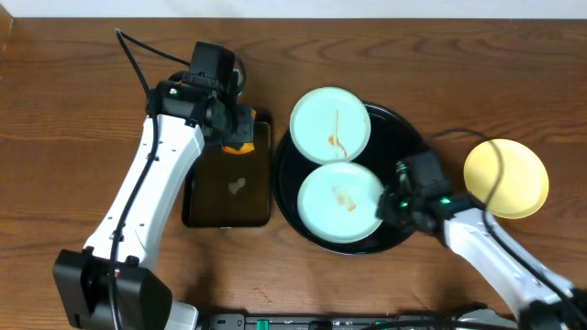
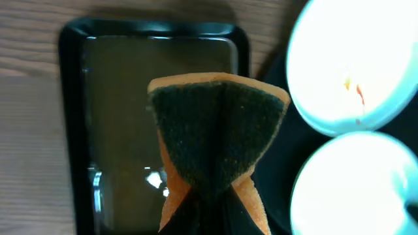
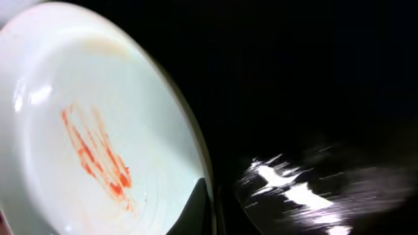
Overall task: Clean dirty plates on tray and stack at the side
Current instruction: 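Grip the rim of the lower light-green plate with the right gripper, then scrub the light-green plate with the sponge in the left gripper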
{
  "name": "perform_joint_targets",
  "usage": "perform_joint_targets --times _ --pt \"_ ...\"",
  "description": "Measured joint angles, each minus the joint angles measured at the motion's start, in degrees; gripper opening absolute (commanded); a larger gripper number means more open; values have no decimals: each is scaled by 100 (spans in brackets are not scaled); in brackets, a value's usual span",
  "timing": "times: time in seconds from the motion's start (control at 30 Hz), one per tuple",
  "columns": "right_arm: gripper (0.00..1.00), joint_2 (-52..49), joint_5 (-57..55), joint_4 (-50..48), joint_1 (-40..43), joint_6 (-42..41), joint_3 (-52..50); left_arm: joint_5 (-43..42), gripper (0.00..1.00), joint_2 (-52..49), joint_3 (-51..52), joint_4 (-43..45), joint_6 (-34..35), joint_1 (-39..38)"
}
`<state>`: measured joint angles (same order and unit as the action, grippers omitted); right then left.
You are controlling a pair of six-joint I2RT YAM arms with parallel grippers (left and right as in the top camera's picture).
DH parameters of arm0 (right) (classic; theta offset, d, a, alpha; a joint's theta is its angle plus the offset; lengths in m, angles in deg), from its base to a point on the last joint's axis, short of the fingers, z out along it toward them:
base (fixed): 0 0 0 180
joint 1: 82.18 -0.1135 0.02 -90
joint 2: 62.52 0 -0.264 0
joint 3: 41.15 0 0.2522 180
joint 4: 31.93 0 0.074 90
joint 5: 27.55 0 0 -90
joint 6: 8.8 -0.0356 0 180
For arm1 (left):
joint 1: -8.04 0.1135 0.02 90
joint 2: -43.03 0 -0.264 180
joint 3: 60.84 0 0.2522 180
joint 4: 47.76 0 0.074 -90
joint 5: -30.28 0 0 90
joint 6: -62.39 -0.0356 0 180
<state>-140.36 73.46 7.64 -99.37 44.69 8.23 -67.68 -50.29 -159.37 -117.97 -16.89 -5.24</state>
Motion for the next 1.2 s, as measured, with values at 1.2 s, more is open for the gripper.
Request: perform_joint_targets --times 1.2 --pt "1 -256 -868 483 496 688 -9 -1325 7 -2022 894 3477 2785 -3687"
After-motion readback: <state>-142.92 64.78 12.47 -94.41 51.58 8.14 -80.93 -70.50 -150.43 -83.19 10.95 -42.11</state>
